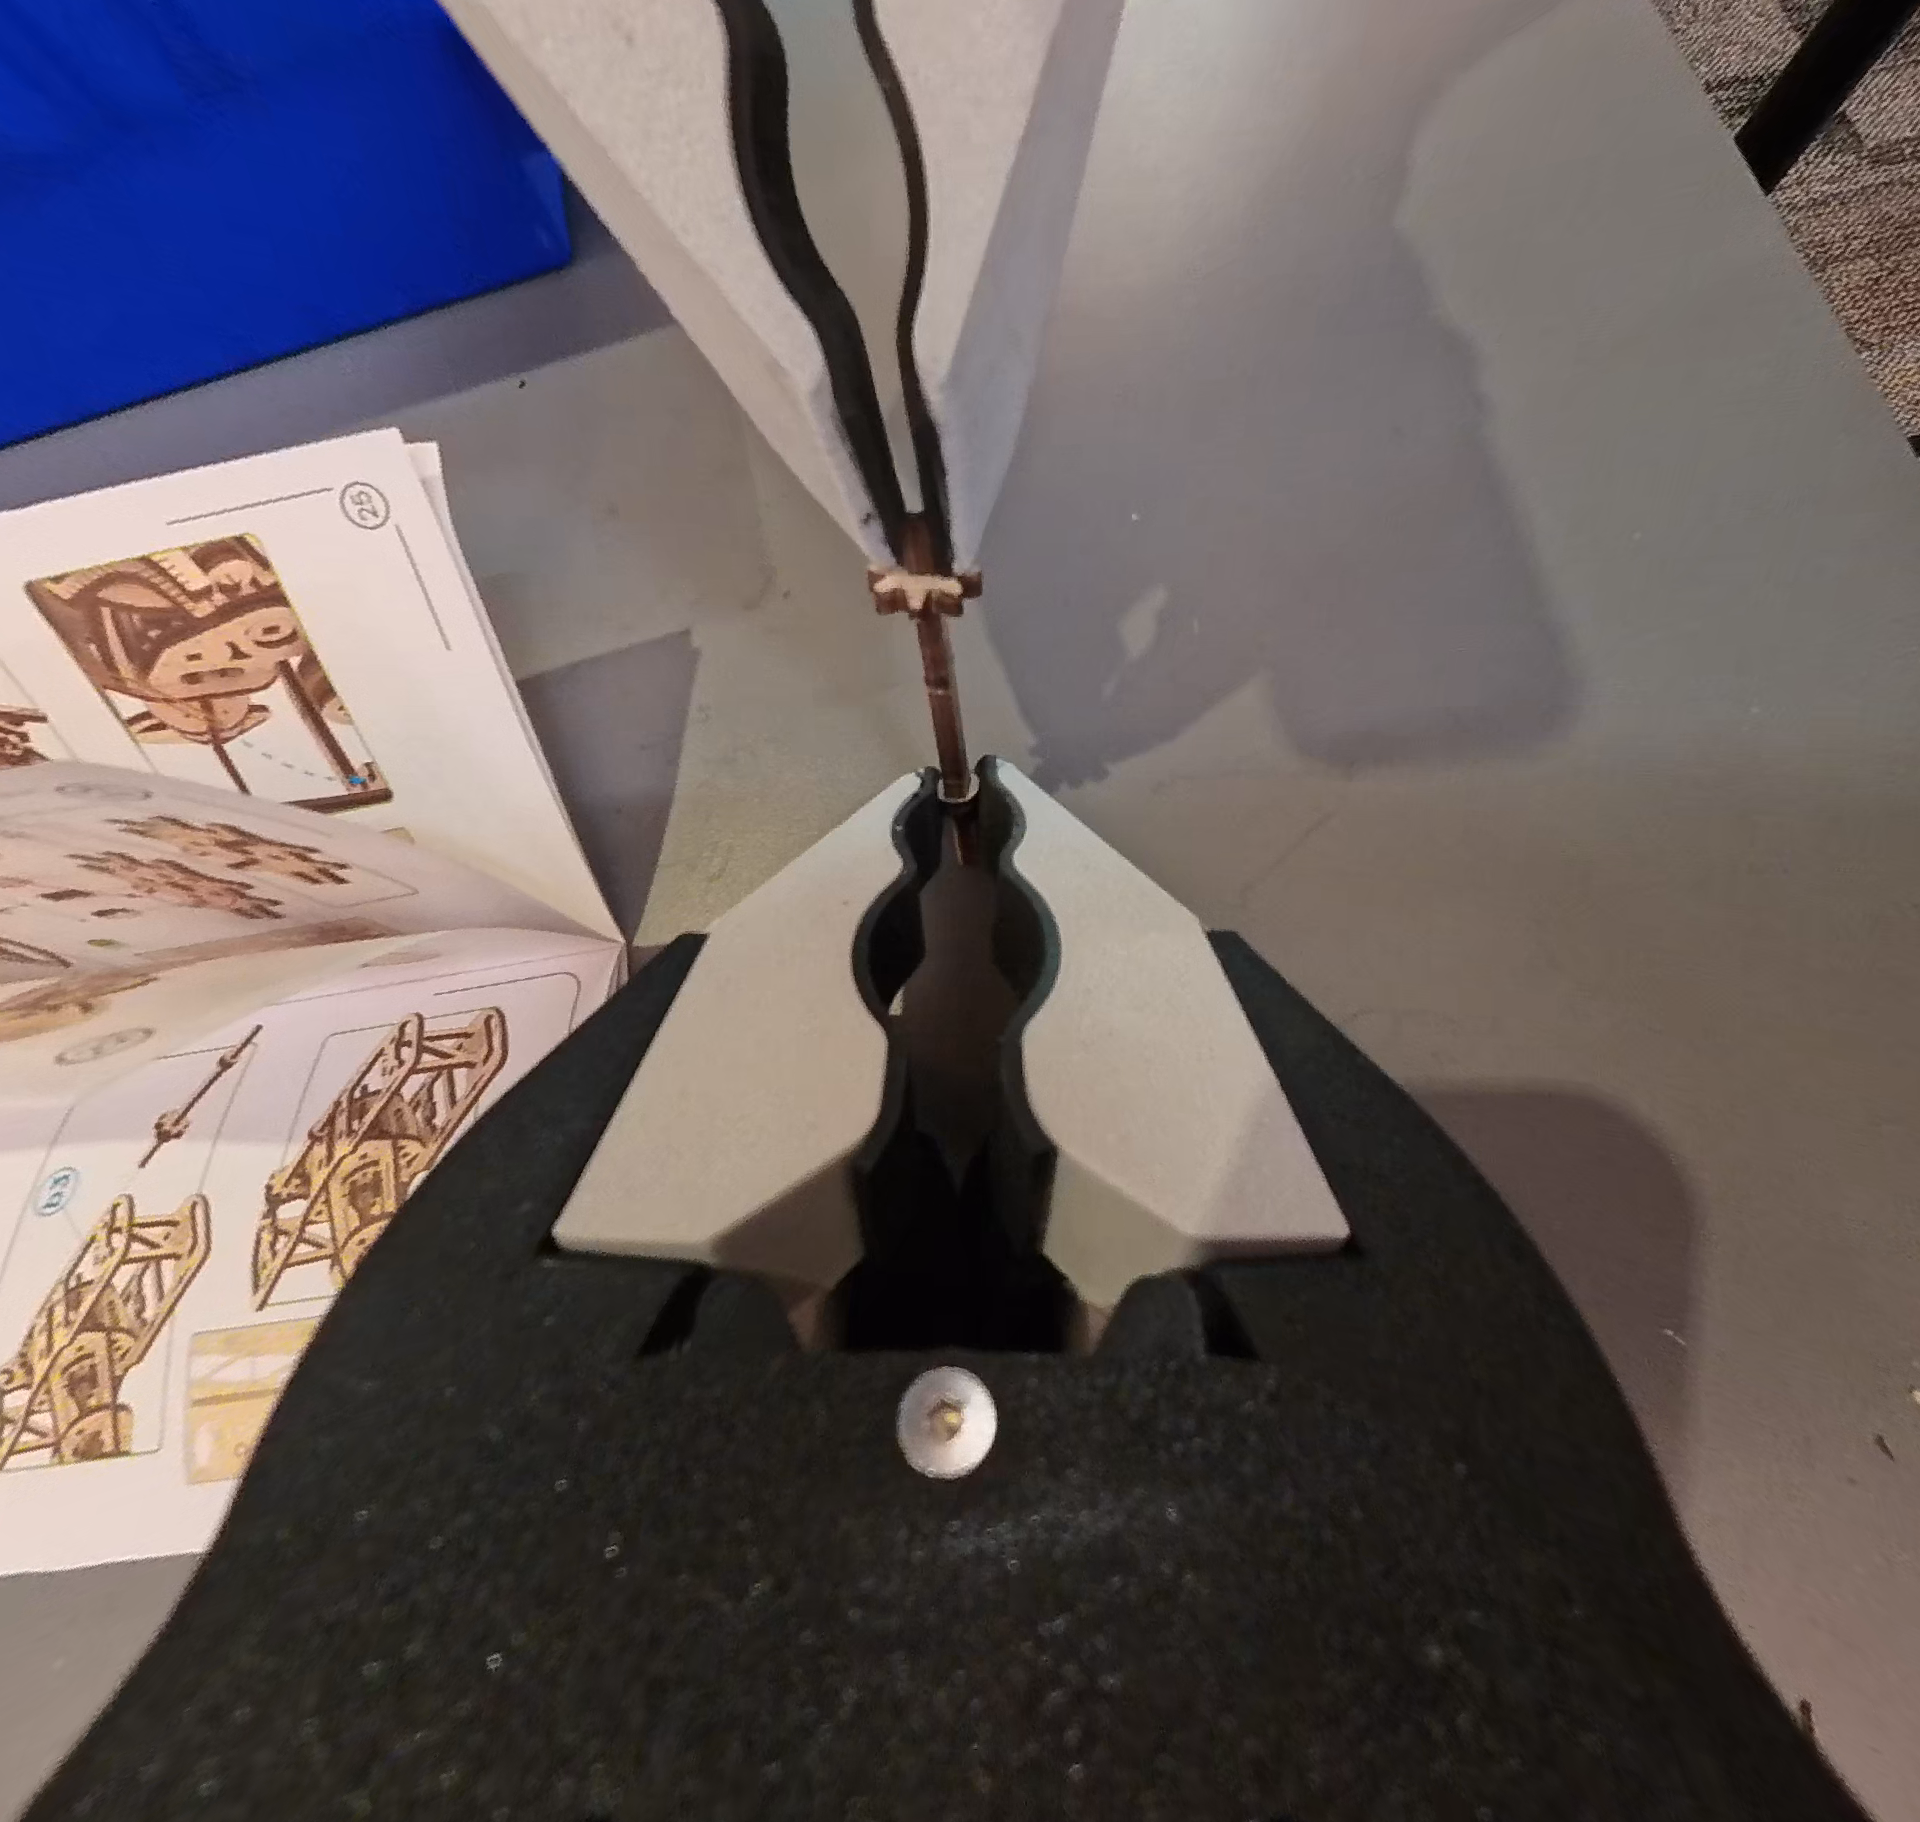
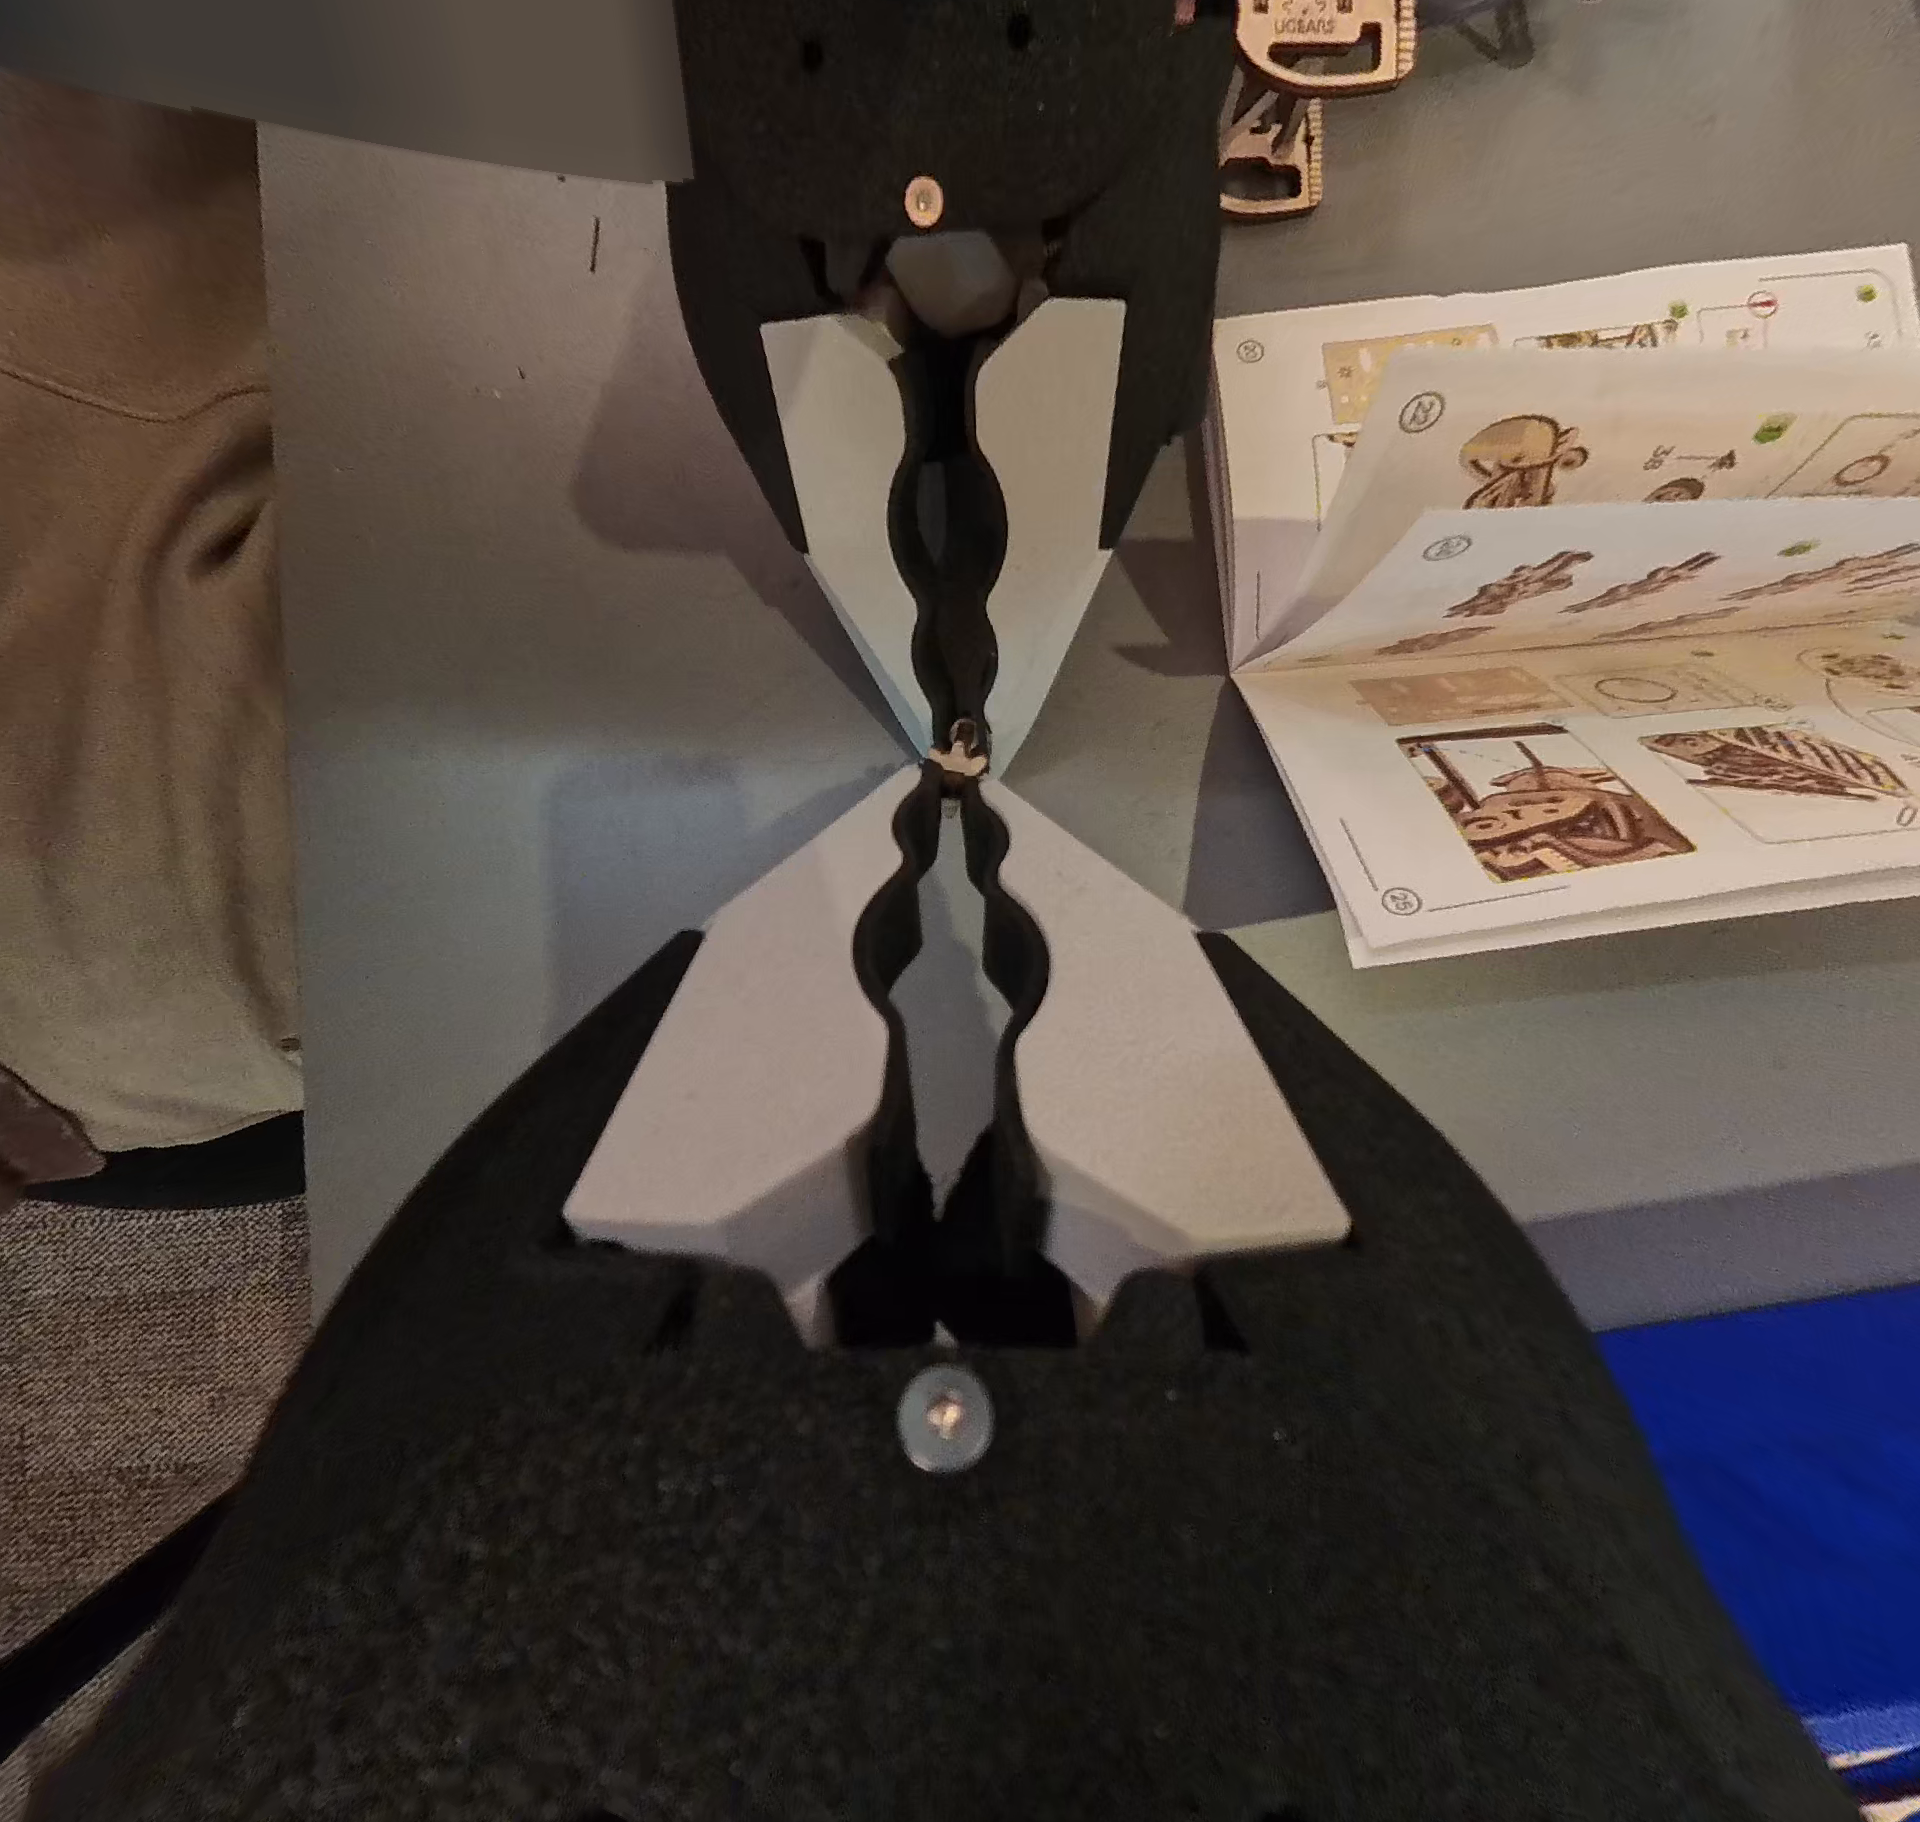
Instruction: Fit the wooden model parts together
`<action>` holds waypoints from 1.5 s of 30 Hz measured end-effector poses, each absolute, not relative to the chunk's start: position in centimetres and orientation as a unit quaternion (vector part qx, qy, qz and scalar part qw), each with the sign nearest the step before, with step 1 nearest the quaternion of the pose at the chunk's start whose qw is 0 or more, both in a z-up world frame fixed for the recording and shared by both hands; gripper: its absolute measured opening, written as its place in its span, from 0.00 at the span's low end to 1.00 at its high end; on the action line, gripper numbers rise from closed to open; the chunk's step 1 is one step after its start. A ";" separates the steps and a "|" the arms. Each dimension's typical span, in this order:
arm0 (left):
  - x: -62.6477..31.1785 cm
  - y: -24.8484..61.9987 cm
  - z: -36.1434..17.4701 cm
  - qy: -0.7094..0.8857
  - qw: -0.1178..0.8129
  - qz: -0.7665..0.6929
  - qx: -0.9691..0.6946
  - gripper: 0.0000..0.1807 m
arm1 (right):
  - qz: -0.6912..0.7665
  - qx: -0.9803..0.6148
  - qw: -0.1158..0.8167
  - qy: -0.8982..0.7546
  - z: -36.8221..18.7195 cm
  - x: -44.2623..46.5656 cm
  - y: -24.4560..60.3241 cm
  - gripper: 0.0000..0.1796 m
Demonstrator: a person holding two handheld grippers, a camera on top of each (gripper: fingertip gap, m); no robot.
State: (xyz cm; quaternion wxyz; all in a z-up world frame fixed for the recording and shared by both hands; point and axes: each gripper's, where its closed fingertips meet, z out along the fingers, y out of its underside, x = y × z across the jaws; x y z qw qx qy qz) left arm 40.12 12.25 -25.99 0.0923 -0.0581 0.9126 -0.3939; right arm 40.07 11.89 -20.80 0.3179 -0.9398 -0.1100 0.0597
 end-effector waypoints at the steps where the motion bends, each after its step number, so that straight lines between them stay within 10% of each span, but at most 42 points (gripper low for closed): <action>1: 40.1 12.2 -26.0 0.913 0.092 -0.394 -0.058 0.02 | 0.063 -0.940 0.317 -0.110 -20.8 40.1 11.9 0.01; 11: 40.2 12.2 -26.0 0.912 0.101 -0.394 -0.057 0.02 | 0.053 -0.938 0.340 -0.052 -20.5 41.0 11.9 0.16; 45: 40.2 12.1 -26.0 0.911 0.111 -0.393 -0.052 0.02 | 0.003 -0.964 0.262 -0.044 -21.5 40.3 11.7 0.12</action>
